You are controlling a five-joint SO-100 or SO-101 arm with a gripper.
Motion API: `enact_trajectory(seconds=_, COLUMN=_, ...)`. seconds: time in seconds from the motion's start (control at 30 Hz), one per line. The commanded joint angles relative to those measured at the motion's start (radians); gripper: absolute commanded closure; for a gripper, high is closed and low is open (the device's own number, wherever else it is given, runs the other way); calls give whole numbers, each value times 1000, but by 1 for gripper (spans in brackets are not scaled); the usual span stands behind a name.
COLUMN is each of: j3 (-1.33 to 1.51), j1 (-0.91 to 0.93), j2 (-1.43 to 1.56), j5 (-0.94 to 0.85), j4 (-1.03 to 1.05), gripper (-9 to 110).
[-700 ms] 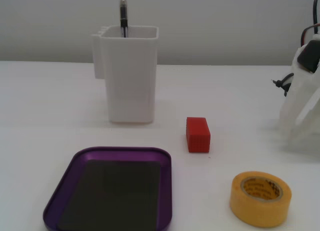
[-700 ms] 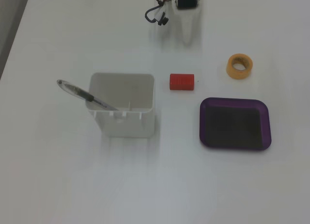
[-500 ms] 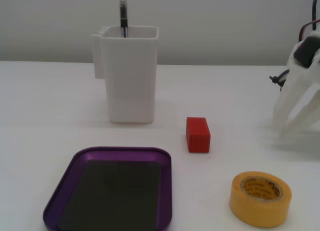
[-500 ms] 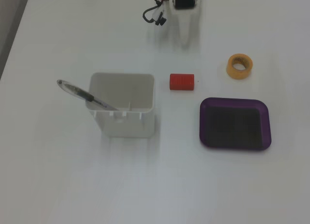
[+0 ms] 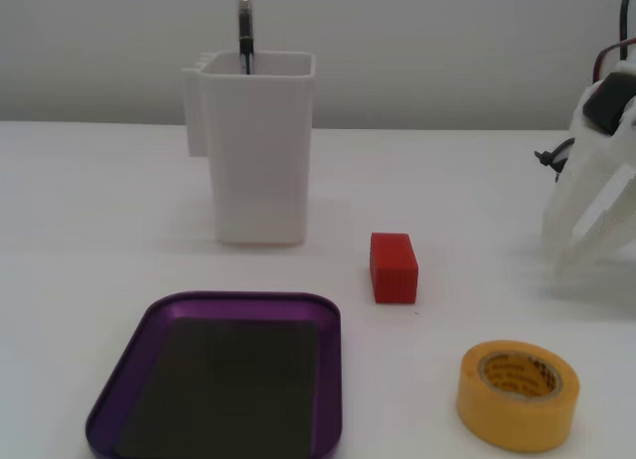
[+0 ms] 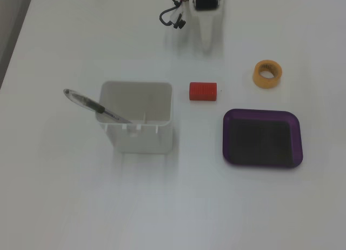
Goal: Pick up the red cube and place it in the box.
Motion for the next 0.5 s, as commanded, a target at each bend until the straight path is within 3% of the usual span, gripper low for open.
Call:
enact_trajectory(seconds=0.0, j3=-179, j1=2, j2=-14, j5=-2, j4=-14, gripper=102)
enact_trajectory(seconds=0.13, j3=-370, j1=-8, j2=-149, j5=-2, j4=-3, gripper=97)
enact_trajectory(seconds=0.47, j3=-939, j1=-37, j2=-888, j5=-5, j4=115, gripper=91)
